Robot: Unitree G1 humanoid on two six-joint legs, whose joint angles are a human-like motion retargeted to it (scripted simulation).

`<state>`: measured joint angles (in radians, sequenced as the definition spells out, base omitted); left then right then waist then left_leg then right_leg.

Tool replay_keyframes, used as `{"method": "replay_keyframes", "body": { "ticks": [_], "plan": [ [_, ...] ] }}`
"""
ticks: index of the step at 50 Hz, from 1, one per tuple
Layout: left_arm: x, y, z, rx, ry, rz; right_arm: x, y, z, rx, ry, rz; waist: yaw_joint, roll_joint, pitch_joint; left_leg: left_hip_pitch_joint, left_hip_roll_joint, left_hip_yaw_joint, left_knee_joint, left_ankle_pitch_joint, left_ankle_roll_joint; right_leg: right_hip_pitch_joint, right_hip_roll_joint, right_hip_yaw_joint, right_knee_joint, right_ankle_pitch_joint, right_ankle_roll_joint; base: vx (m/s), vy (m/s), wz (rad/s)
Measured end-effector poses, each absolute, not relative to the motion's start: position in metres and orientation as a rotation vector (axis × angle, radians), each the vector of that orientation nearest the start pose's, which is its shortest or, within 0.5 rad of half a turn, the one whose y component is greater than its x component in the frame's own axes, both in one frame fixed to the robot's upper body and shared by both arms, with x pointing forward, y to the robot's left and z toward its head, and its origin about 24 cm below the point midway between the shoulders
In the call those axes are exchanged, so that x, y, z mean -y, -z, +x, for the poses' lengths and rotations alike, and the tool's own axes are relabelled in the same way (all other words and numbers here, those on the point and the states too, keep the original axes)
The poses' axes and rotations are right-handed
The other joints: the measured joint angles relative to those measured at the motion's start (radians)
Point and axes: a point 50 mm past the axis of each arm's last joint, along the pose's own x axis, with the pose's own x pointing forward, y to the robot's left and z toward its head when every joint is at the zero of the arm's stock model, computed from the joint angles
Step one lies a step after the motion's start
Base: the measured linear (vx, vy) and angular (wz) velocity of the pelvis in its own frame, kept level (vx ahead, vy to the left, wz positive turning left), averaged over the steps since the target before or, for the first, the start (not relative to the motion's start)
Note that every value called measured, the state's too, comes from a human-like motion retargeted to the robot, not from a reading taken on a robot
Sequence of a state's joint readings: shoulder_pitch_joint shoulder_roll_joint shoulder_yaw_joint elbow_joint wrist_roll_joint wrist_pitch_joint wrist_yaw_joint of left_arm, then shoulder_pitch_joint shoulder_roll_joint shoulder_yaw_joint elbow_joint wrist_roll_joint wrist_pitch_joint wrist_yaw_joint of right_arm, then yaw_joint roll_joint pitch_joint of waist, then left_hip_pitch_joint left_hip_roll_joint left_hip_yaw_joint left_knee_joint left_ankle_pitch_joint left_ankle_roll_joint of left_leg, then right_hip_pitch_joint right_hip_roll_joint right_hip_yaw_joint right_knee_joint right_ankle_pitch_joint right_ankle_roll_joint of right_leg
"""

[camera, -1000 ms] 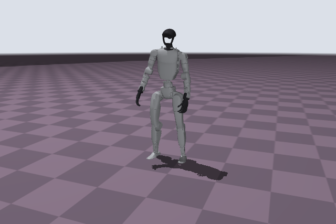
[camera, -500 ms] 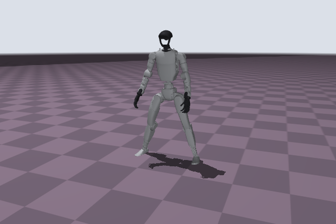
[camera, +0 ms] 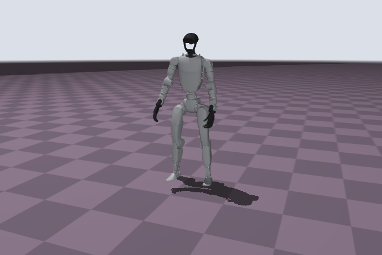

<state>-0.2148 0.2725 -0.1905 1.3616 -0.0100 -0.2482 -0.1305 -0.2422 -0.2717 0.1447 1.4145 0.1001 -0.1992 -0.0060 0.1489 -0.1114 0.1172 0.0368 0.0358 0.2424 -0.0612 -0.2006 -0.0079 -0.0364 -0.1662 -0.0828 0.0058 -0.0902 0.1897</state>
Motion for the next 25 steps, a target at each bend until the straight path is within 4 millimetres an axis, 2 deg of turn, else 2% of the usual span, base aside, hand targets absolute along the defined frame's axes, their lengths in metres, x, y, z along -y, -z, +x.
{"method": "replay_keyframes", "body": {
  "ticks": [5,10,13,17,20,25],
  "plan": [
    [-0.247,0.133,0.162,-0.951,0.165,0.423,0.222,0.129,0.187,-0.851,0.098,-0.211,-0.039,0.007,0.012,0.027,0.087,0.032,0.014,-0.004,-0.059,-0.059,0.032,-0.029,0.16,-0.089,-0.047,0.04,-0.1,-0.22],
    [-0.256,0.129,0.167,-0.948,0.122,0.504,0.216,0.126,0.192,-0.806,0.064,-0.288,-0.074,0.048,0.001,0.039,0.14,0.028,-0.017,0.014,-0.096,-0.121,-0.056,-0.134,0.29,-0.136,-0.078,0.06,-0.11,0.19],
    [-0.255,0.126,0.173,-0.899,0.031,0.477,0.224,0.125,0.189,-0.815,0.094,-0.354,-0.106,0.075,-0.003,0.038,0.158,-0.002,-0.022,0.016,-0.105,-0.096,-0.109,-0.127,0.231,-0.101,-0.061,0.08,-0.17,0.53],
    [-0.252,0.122,0.18,-0.826,-0.047,0.434,0.234,0.129,0.179,-0.864,0.152,-0.394,-0.124,0.078,-0.009,0.039,0.16,-0.035,-0.024,0.017,-0.105,-0.043,-0.171,-0.025,0.094,-0.001,-0.01,0.08,-0.26,0.42],
    [-0.248,0.123,0.179,-0.809,-0.054,0.402,0.236,0.134,0.169,-0.911,0.147,-0.401,-0.113,0.067,-0.019,0.043,0.159,-0.031,-0.024,0.017,-0.112,-0.02,-0.218,0.018,0.008,0.029,0.025,0.08,-0.35,-0.03],
    [-0.242,0.13,0.167,-0.832,-0.069,0.33,0.231,0.138,0.166,-0.944,0.112,-0.382,-0.083,0.045,-0.042,0.052,0.17,0.01,-0.018,0.029,-0.116,-0.002,-0.264,-0.066,-0.078,0.124,0.054,0.08,-0.45,-0.39]
  ]
}}
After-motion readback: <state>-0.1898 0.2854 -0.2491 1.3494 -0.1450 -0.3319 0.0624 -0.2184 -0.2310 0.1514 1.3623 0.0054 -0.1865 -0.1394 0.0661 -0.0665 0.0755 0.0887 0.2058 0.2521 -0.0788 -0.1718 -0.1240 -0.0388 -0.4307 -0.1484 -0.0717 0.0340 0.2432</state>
